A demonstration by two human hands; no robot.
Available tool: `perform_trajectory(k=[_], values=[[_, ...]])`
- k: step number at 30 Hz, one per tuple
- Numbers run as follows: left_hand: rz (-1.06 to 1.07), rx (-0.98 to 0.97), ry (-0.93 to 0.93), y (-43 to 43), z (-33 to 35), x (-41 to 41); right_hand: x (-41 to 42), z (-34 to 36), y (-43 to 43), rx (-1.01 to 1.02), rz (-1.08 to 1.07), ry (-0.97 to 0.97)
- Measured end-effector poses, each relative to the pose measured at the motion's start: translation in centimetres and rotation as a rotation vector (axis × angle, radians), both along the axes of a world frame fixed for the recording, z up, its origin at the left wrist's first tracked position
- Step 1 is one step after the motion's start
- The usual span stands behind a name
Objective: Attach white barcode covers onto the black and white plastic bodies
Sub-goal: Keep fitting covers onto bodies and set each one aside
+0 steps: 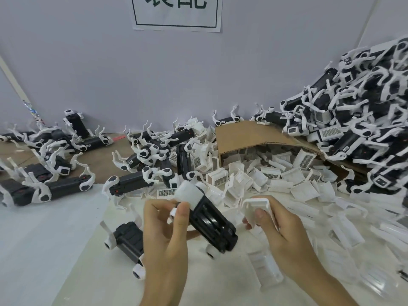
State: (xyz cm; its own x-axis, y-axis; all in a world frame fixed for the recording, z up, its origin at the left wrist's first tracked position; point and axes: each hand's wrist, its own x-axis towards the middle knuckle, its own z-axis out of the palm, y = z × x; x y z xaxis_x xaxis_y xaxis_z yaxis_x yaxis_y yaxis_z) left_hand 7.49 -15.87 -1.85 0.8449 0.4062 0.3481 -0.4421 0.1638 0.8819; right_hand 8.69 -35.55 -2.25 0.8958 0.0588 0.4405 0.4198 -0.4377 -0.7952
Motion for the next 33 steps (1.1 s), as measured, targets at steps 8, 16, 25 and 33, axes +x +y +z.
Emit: perform_trajectory(k=[8,16,25,33], values=[[-0.123,-0.055,0.081,-2.0,-1.6,-0.6,0.8,-1.4,0.7,-0.089,0.238,0.155],[-0.09,-0.051,0.126,-1.9,-1.4,-0.8,-0.3,-0.3,0.8,-0.147,0.249,0.017],[-0.199,-0.105,0.154,-1.8,-1.2,-1.0,-0.6,-0.3,1.7,-0.1,0.211,-0.065],[-0.375,0.012,0.066,-1.0,-1.3,-0.4,-0.5,-0.5,1.4,-0.1,0.225,-0.054]])
